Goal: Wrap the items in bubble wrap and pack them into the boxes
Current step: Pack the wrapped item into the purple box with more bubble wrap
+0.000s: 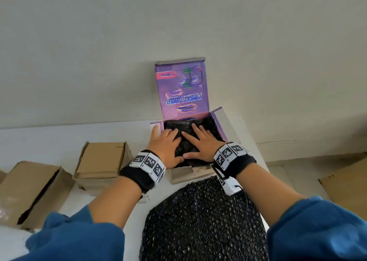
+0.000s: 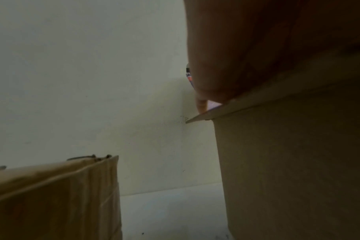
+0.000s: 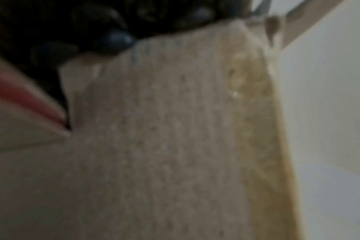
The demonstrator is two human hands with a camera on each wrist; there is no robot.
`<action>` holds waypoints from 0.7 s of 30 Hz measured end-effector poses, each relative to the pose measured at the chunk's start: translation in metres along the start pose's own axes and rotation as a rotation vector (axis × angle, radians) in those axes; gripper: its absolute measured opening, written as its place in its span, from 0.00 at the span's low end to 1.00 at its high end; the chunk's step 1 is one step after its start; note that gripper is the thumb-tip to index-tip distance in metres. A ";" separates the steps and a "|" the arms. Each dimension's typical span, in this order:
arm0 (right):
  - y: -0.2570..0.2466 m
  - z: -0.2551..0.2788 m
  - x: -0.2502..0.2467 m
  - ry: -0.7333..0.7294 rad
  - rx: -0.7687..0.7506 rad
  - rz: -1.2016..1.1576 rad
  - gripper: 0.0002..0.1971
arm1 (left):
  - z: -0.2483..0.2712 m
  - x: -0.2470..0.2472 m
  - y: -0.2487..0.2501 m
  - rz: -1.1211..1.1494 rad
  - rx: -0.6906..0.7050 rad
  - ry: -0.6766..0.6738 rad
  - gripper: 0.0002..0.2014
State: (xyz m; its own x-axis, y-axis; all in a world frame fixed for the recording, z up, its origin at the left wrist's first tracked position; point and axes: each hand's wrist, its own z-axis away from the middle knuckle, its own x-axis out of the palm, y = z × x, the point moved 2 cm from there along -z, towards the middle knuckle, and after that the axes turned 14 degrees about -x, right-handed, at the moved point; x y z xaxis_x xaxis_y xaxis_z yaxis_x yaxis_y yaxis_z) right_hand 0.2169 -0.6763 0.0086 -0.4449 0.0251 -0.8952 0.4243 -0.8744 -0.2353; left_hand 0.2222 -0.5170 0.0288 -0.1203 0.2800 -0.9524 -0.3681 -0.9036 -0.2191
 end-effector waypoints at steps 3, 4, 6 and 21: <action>0.002 -0.006 0.003 -0.088 0.011 -0.053 0.44 | -0.001 -0.003 -0.002 0.055 0.023 -0.016 0.33; 0.002 -0.006 0.001 -0.100 0.013 -0.063 0.45 | -0.001 -0.001 -0.003 0.128 0.024 -0.007 0.31; 0.001 -0.003 -0.006 -0.077 0.008 -0.107 0.45 | 0.002 0.006 -0.008 0.334 -0.003 0.092 0.27; -0.031 -0.007 -0.011 -0.051 0.109 -0.100 0.39 | 0.026 0.034 -0.017 0.855 -0.142 0.189 0.29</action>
State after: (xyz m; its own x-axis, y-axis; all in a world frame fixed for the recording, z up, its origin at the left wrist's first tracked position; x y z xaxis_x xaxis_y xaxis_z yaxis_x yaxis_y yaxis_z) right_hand 0.2145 -0.6463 0.0232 -0.5210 0.0922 -0.8486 0.2893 -0.9163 -0.2771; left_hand 0.2004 -0.4837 0.0054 -0.1426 -0.5560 -0.8188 -0.1032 -0.8144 0.5710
